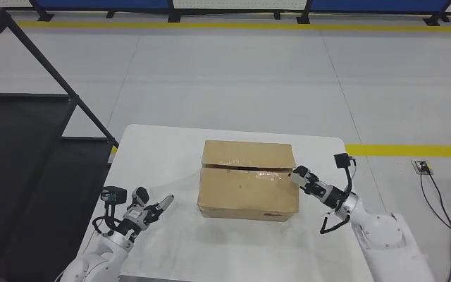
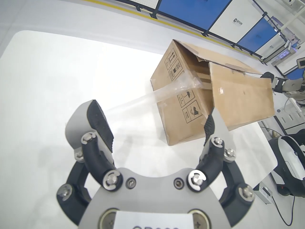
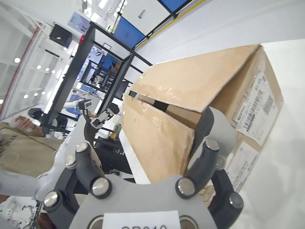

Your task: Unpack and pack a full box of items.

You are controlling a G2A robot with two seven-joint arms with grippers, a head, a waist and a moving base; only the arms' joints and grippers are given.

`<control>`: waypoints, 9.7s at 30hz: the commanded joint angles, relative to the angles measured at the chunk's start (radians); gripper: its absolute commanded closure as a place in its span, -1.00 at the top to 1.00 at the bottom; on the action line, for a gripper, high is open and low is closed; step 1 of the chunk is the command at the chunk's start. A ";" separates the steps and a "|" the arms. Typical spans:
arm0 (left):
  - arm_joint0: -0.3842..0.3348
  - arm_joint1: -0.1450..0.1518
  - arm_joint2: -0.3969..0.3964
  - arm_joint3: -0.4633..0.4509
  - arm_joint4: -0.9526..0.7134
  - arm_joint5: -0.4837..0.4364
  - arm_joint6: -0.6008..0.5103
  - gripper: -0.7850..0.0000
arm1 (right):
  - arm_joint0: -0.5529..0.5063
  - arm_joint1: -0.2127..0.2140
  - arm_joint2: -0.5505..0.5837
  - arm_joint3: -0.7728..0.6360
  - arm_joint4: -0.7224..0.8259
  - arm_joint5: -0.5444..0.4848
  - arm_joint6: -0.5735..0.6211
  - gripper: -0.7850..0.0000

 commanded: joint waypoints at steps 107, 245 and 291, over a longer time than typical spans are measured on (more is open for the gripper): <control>-0.030 0.014 0.161 0.013 0.222 -0.195 -0.091 1.00 | 0.780 -0.230 -0.695 0.661 0.112 0.744 -0.697 1.00; 0.195 -0.008 0.130 -0.181 0.398 -0.048 0.236 1.00 | 0.682 -0.268 -0.601 0.523 0.429 0.269 0.289 1.00; 0.115 -0.038 0.063 -0.126 0.078 0.135 0.218 1.00 | 0.722 -0.273 -0.488 0.724 0.673 0.015 0.518 1.00</control>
